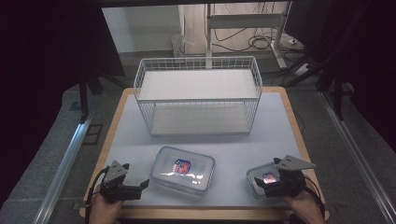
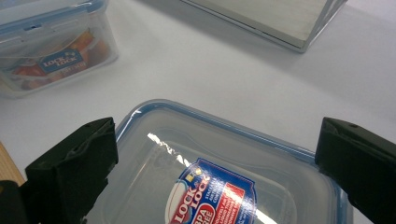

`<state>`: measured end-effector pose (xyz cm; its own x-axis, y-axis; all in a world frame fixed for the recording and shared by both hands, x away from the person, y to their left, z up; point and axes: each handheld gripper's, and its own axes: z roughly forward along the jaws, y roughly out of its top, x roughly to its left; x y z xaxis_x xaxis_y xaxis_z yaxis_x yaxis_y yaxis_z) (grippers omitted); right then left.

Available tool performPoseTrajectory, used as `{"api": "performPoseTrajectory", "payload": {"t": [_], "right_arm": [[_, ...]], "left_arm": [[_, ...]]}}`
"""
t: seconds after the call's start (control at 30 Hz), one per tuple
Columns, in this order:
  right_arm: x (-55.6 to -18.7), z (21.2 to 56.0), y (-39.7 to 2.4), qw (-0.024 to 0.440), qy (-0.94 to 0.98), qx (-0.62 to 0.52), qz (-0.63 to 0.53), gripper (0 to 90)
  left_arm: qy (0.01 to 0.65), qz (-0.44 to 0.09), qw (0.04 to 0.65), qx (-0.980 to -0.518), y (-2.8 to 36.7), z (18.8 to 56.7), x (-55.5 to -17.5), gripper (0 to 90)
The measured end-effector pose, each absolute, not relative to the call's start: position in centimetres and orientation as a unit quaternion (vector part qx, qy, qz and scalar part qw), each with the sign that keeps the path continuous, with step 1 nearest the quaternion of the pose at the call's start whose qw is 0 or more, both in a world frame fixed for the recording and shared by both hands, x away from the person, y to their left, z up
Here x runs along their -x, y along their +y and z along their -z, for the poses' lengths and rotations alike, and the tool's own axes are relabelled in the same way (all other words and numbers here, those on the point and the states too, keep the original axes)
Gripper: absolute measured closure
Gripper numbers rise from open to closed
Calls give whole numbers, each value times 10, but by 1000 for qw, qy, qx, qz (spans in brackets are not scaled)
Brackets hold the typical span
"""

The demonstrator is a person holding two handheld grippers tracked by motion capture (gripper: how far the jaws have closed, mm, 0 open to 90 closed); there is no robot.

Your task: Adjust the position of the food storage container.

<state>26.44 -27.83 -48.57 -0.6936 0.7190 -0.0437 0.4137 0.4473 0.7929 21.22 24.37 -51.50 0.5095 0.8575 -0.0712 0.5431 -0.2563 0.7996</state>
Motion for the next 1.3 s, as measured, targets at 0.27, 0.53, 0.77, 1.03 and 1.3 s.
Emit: {"api": "performPoseTrajectory", "payload": {"t": [0.27,0.53,0.77,1.03,1.3], "right_arm": [[-259,483,-271,202,828,-334,-403,0],[-259,484,-268,197,830,-337,-399,65],[-254,475,-269,180,828,-336,-411,335],[-244,469,-263,148,850,-293,-412,812],[-221,477,-241,112,880,-247,-390,893]], "left_arm": [[458,-200,413,-762,247,514,-211,30],[459,-198,423,-755,252,515,-212,30],[452,-204,433,-753,250,513,-210,30],[454,-203,430,-753,249,515,-210,36],[453,-206,430,-754,247,515,-210,34]]}}
